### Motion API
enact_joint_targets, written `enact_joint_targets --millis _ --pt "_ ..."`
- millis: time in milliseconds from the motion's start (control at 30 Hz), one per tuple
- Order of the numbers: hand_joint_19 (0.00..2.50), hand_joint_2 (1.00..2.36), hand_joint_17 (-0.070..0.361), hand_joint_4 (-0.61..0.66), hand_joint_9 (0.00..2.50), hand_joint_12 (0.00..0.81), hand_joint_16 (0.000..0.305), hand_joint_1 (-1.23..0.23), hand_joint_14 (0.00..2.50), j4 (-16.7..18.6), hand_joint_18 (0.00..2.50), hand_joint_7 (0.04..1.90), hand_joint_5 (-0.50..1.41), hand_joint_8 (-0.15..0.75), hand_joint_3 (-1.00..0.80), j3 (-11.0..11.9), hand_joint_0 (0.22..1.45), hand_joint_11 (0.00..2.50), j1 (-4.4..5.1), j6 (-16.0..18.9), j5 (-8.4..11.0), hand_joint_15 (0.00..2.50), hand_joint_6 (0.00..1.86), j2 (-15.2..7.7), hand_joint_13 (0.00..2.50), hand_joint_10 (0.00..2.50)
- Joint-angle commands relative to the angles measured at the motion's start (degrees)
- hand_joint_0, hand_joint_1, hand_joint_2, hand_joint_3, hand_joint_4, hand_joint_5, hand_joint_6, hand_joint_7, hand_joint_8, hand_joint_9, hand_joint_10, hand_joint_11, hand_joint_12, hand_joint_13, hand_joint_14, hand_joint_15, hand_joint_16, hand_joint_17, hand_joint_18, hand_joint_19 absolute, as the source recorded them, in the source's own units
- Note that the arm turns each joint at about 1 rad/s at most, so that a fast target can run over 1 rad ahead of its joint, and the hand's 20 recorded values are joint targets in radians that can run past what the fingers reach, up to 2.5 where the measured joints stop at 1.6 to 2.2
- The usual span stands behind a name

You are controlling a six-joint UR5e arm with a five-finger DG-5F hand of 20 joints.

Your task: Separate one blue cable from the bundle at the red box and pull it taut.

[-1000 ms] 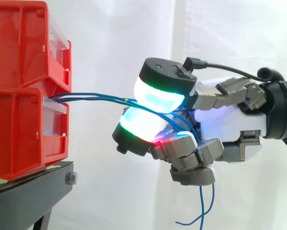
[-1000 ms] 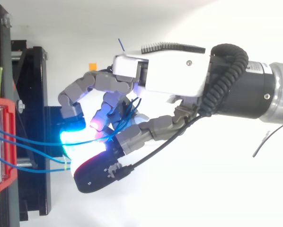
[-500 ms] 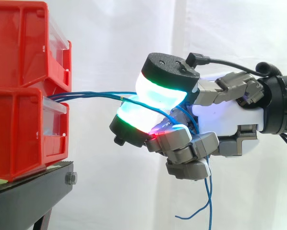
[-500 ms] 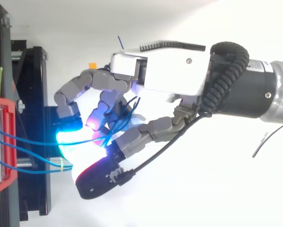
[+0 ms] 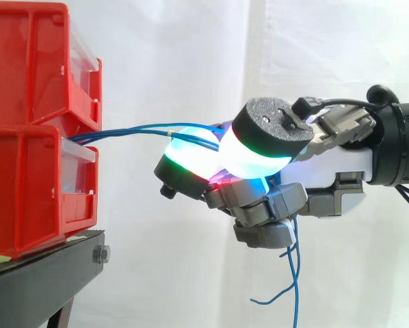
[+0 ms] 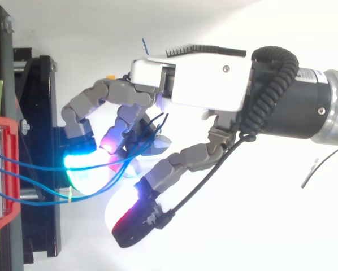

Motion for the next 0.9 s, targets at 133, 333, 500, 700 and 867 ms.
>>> enact_joint_targets --millis 133,333,500,700,867 --pt "1.45 1.0 0.12 0.08 1.17 0.401 0.053 -0.95 1.29 -0.01 0.98 1.12 -0.17 0.322 -0.5 0.08 0.46 1.69 -0.11 0.0 -0.02 1.6 0.87 0.0 0.81 0.01" --pt "1.47 1.0 0.107 0.01 1.23 0.382 0.048 -0.78 1.26 -0.01 0.98 1.18 -0.15 0.3 -0.5 0.17 0.5 1.69 -0.02 0.0 -0.02 1.64 0.84 0.0 0.84 0.01" --pt "1.51 1.0 0.09 -0.03 1.24 0.357 0.04 -0.69 1.15 -0.01 0.95 1.22 -0.14 0.268 -0.5 0.17 0.59 1.68 -0.11 -0.09 -0.02 1.72 0.83 0.0 0.85 0.01" --pt "1.51 1.0 0.089 -0.03 1.23 0.357 0.039 -0.84 1.14 0.08 0.95 1.28 -0.14 0.269 -0.46 0.17 0.68 1.69 -0.02 -0.09 -0.02 1.71 0.84 0.0 0.86 0.01" --pt "1.48 1.0 0.098 0.0 1.18 0.362 0.043 -1.01 1.05 0.08 0.95 1.26 -0.16 0.262 -0.5 0.17 0.7 1.7 -0.11 -0.09 -0.02 1.77 0.85 0.0 0.85 0.01"
